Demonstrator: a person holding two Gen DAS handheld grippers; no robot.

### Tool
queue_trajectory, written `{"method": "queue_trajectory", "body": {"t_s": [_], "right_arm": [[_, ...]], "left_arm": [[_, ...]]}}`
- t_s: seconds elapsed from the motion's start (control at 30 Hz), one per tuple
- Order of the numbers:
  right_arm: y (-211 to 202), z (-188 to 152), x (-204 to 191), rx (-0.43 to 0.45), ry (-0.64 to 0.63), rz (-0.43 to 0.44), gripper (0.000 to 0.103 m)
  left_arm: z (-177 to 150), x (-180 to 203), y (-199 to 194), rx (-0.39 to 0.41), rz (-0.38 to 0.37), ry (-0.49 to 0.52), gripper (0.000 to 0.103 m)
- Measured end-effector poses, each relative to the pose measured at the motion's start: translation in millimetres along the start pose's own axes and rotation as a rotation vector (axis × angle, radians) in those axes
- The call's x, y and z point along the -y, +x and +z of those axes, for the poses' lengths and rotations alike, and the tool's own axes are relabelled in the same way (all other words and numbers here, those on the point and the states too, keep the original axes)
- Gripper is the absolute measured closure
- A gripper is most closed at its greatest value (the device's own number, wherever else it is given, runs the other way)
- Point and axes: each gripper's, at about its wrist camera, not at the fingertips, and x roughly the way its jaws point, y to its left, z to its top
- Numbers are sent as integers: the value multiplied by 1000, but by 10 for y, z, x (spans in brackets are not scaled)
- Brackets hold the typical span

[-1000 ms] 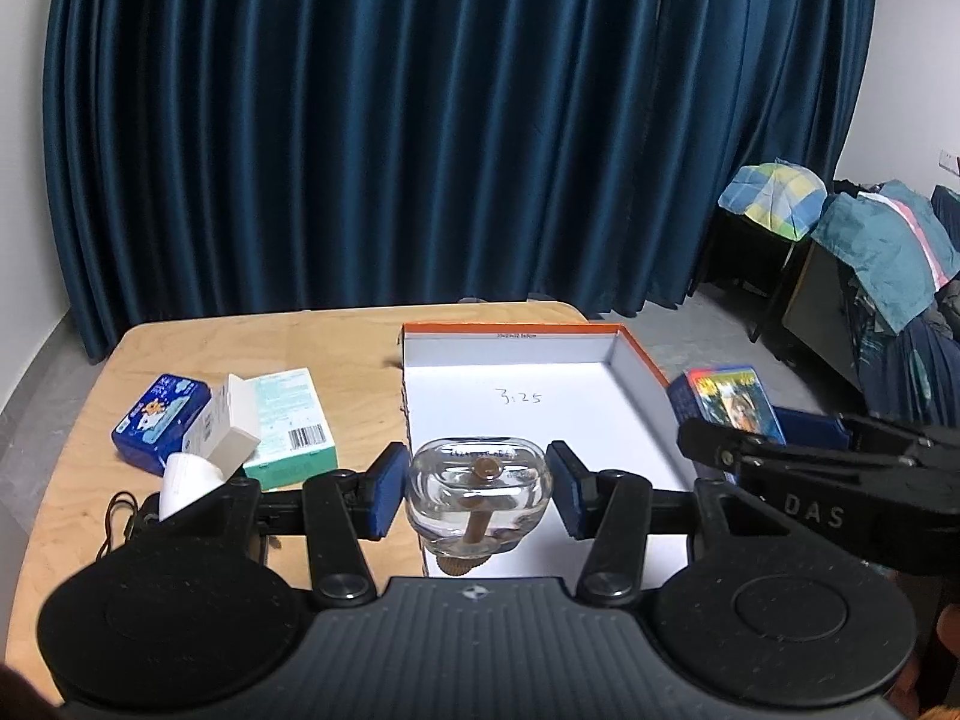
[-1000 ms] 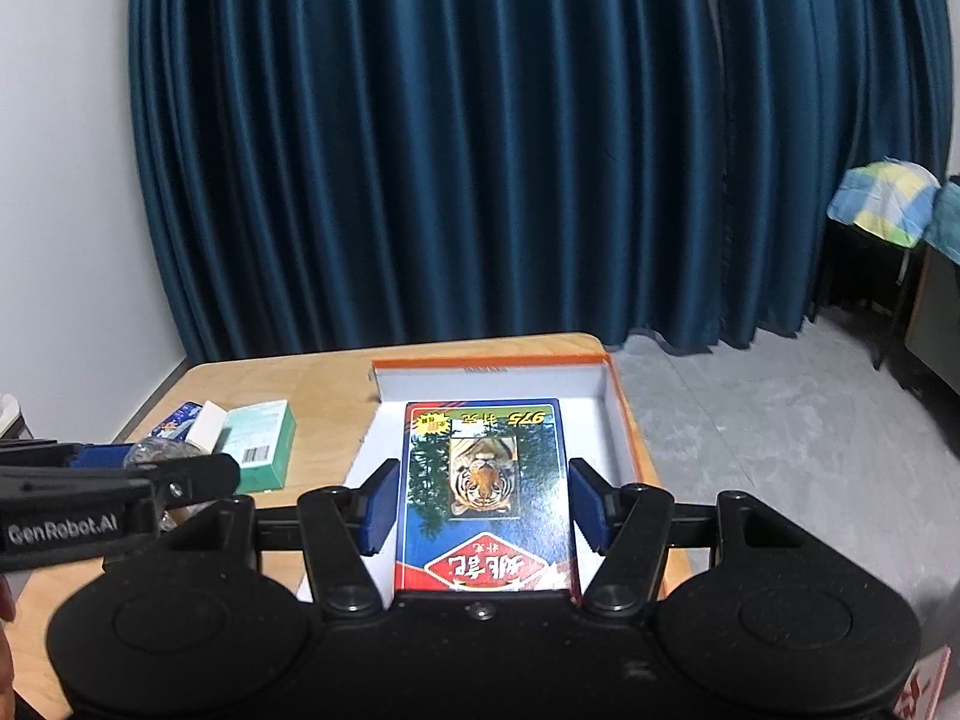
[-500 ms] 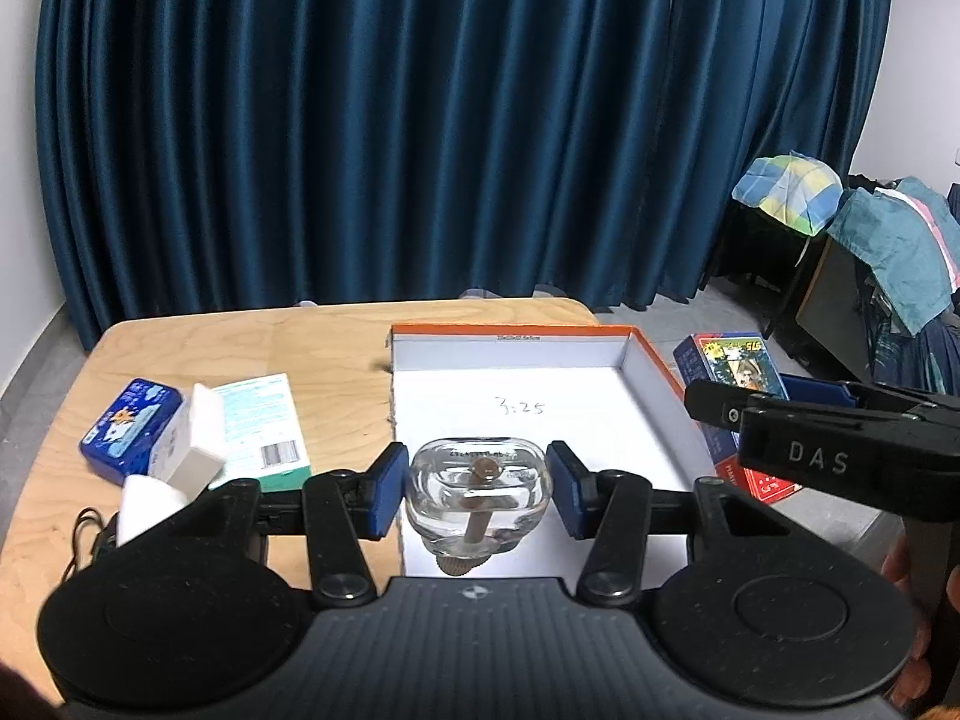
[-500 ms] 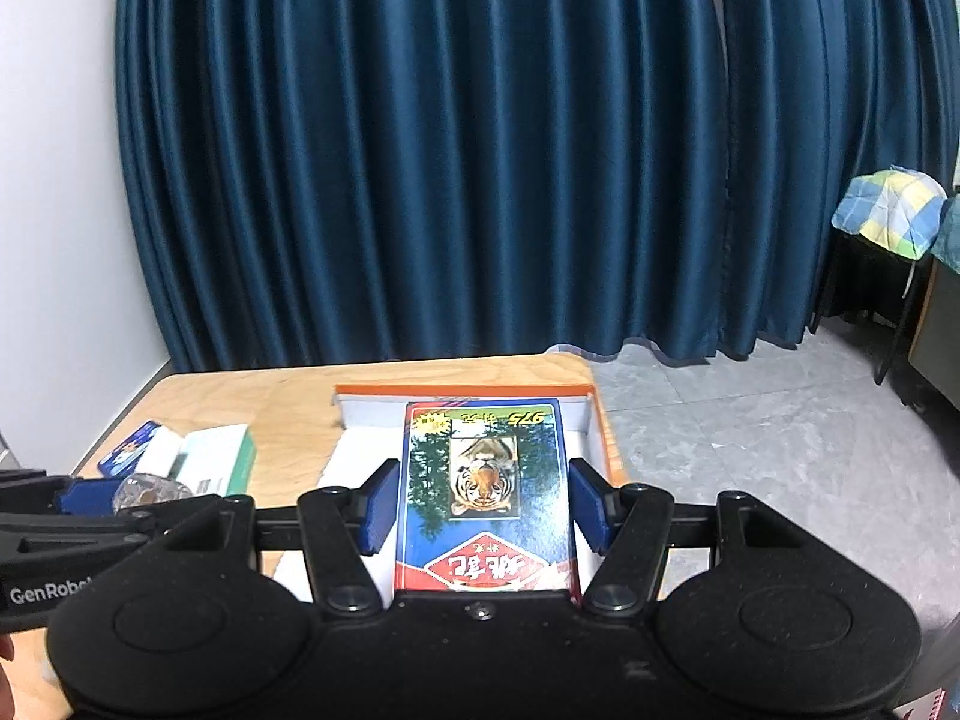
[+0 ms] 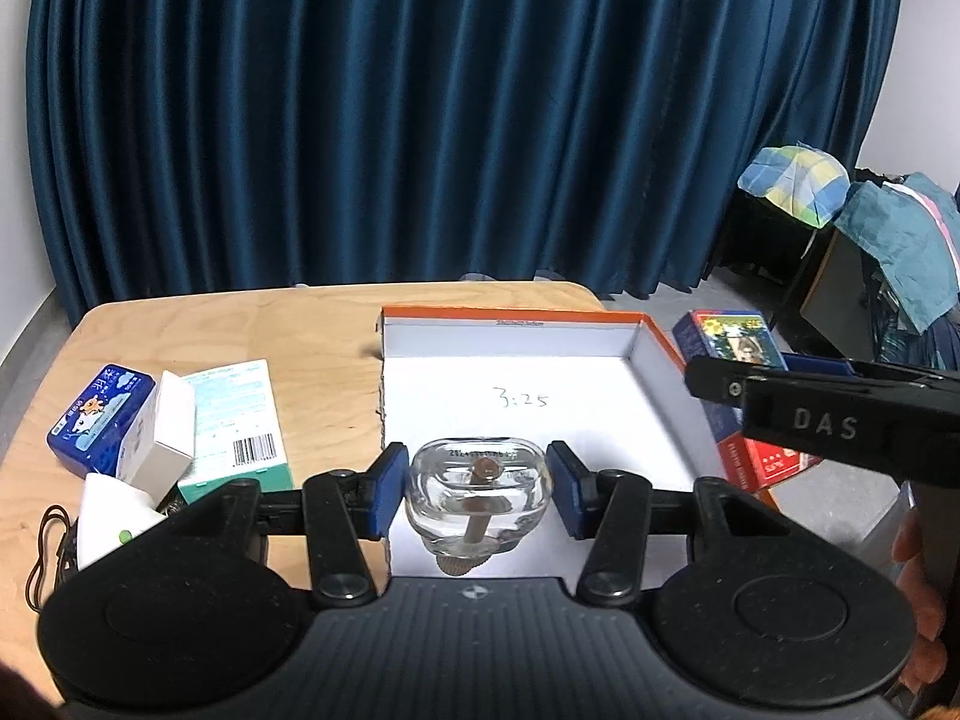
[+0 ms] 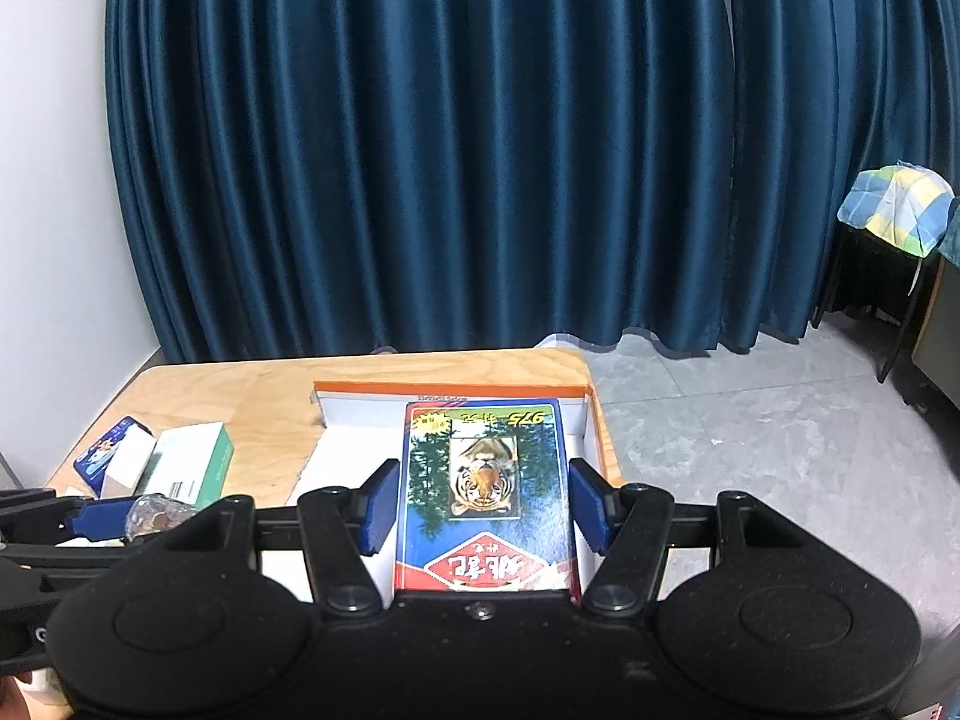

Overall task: Organize rigid objects
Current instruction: 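Carry the glass bottle and tiger card box over the white tray with both tools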

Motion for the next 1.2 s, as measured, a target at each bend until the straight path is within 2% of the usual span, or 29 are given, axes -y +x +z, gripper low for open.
{"method": "queue_trajectory", "body": {"t_s": [0.3,0.63,1.2], "right_arm": [[33,50,149,-9,28,-16,33],[109,82,38,-34,8,-32,33],[284,248,122,-41,-11,-78,33]], "left_arm": [[115,36,10,16,17,-4,52],[210,38,47,22,-11,-10,52],[329,226,318,10,-35,10,52]]}}
